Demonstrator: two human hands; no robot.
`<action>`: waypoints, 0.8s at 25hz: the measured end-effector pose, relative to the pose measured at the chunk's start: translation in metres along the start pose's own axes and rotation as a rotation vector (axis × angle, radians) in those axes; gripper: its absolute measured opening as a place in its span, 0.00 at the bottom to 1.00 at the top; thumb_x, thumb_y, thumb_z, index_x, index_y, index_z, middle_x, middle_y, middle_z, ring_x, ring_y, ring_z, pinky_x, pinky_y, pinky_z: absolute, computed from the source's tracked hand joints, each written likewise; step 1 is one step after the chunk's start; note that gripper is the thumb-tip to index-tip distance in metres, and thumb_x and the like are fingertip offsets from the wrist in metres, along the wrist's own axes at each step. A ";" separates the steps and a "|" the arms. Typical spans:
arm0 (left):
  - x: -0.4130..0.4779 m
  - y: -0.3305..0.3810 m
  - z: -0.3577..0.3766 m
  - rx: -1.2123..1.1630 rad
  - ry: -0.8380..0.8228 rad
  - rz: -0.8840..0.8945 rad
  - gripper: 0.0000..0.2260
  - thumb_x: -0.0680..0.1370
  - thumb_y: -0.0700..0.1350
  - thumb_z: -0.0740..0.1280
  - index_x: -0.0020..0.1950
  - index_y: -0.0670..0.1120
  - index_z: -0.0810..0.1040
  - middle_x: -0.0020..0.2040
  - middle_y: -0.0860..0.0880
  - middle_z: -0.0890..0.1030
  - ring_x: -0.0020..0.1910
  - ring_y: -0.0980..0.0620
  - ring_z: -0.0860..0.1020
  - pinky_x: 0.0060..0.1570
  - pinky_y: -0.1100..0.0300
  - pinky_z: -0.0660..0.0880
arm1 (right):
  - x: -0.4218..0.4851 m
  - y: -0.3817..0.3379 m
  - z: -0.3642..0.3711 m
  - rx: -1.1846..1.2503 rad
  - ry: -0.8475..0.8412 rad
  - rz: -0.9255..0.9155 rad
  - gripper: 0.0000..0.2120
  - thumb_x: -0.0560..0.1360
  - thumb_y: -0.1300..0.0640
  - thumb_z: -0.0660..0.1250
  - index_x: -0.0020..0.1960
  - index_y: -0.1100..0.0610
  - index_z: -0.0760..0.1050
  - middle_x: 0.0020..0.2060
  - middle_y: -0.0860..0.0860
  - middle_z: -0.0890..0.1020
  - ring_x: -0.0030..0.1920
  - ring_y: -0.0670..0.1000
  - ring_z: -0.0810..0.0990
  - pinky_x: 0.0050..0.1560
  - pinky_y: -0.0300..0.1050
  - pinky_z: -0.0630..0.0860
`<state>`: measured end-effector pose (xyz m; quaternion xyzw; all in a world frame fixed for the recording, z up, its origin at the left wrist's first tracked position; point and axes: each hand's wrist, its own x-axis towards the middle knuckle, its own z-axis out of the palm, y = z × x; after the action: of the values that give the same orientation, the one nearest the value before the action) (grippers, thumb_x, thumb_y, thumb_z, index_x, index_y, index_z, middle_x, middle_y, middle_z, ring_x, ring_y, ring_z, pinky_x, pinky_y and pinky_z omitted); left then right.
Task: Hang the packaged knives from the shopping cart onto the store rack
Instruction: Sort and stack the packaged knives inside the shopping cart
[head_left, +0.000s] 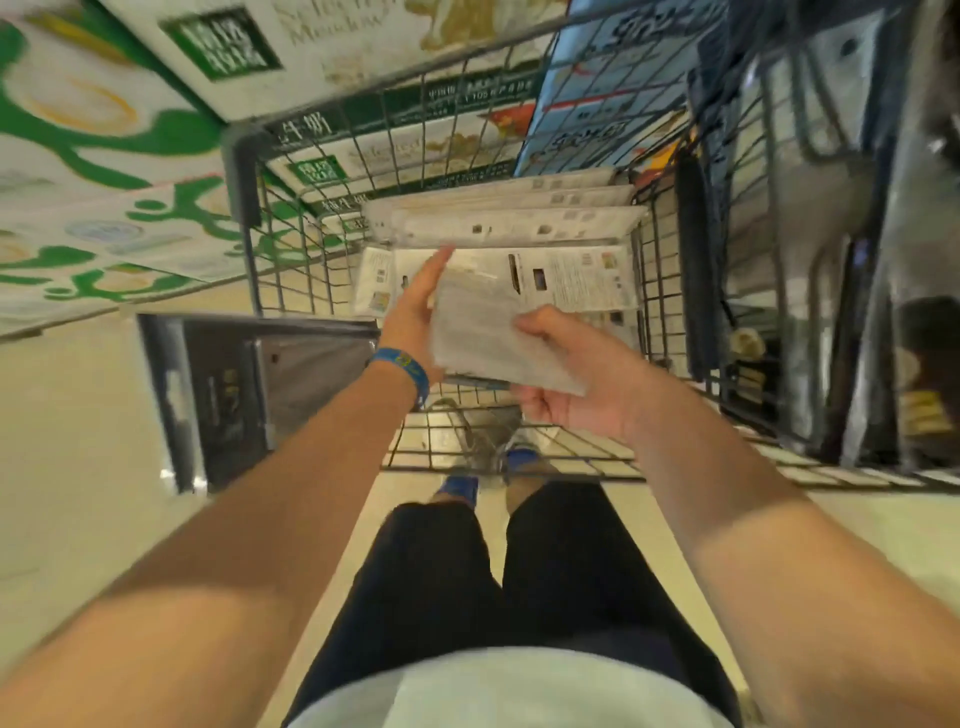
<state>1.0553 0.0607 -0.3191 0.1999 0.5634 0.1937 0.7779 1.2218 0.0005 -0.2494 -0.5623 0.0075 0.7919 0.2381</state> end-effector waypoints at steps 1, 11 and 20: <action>-0.011 0.003 -0.003 0.492 0.017 0.128 0.19 0.79 0.44 0.69 0.69 0.53 0.72 0.71 0.45 0.70 0.71 0.47 0.67 0.73 0.50 0.63 | -0.009 0.001 0.004 0.001 -0.033 0.009 0.10 0.80 0.50 0.64 0.55 0.56 0.75 0.29 0.50 0.79 0.28 0.48 0.76 0.30 0.39 0.72; -0.011 0.014 0.010 -0.063 0.309 0.156 0.13 0.80 0.51 0.68 0.42 0.45 0.71 0.28 0.53 0.79 0.34 0.49 0.85 0.29 0.60 0.80 | 0.035 0.015 -0.012 -0.369 0.637 -0.166 0.21 0.80 0.36 0.63 0.54 0.54 0.77 0.51 0.52 0.83 0.45 0.50 0.81 0.47 0.51 0.82; 0.062 -0.044 0.035 -0.321 0.553 -0.131 0.10 0.81 0.47 0.66 0.49 0.40 0.74 0.30 0.43 0.83 0.24 0.53 0.81 0.24 0.64 0.76 | 0.121 0.027 -0.028 0.126 0.714 -0.154 0.19 0.81 0.49 0.68 0.70 0.51 0.72 0.52 0.53 0.81 0.48 0.50 0.83 0.43 0.45 0.85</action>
<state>1.1098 0.0532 -0.3823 -0.0223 0.7273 0.2766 0.6277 1.2055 0.0134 -0.3744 -0.7864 0.0966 0.5234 0.3137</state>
